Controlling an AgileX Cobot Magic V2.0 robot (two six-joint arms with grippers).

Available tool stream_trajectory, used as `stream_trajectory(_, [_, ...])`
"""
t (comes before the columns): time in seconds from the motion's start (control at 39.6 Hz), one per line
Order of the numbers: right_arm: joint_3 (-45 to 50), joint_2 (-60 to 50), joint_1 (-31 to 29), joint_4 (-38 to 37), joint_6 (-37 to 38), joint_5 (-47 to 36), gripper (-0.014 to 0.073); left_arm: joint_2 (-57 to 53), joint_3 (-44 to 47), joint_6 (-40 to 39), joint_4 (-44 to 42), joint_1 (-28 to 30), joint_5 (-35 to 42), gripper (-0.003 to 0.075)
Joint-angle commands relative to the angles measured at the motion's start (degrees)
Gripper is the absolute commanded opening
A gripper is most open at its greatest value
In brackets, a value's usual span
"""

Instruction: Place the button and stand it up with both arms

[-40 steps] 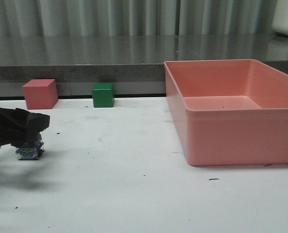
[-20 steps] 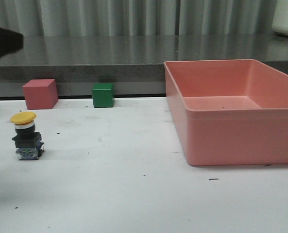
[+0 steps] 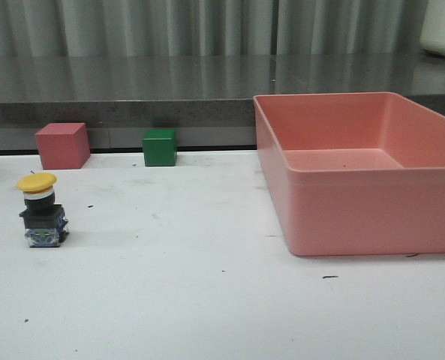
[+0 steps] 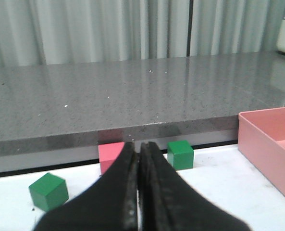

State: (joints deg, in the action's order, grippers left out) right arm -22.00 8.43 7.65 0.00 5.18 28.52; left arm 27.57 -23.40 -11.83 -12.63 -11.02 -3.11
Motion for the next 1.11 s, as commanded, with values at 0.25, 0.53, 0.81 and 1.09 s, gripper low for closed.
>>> stream_trajectory(0.25, [-1.50,0.59,-0.19,-0.67,-0.44,-4.97,-0.0069,-19.10,-1.62,-0.51,7.58,0.02,-15.95,-0.0020])
stream_trajectory(0.53, [-1.50,0.59,-0.19,-0.67,-0.44,-4.97,-0.0069,-22.47,-1.62,-0.51,7.58,0.02,-16.50,-0.0020])
stream_trajectory(0.81, [-1.50,0.59,-0.19,-0.67,-0.44,-4.97,-0.0069,-22.47,-1.62,-0.51,7.58,0.02,-16.50,-0.0020])
stream_trajectory(1.09, [-1.50,0.59,-0.19,-0.67,-0.44,-4.97,-0.0069,-22.47,-1.62,-0.51,7.30,0.02,-16.38,-0.0020])
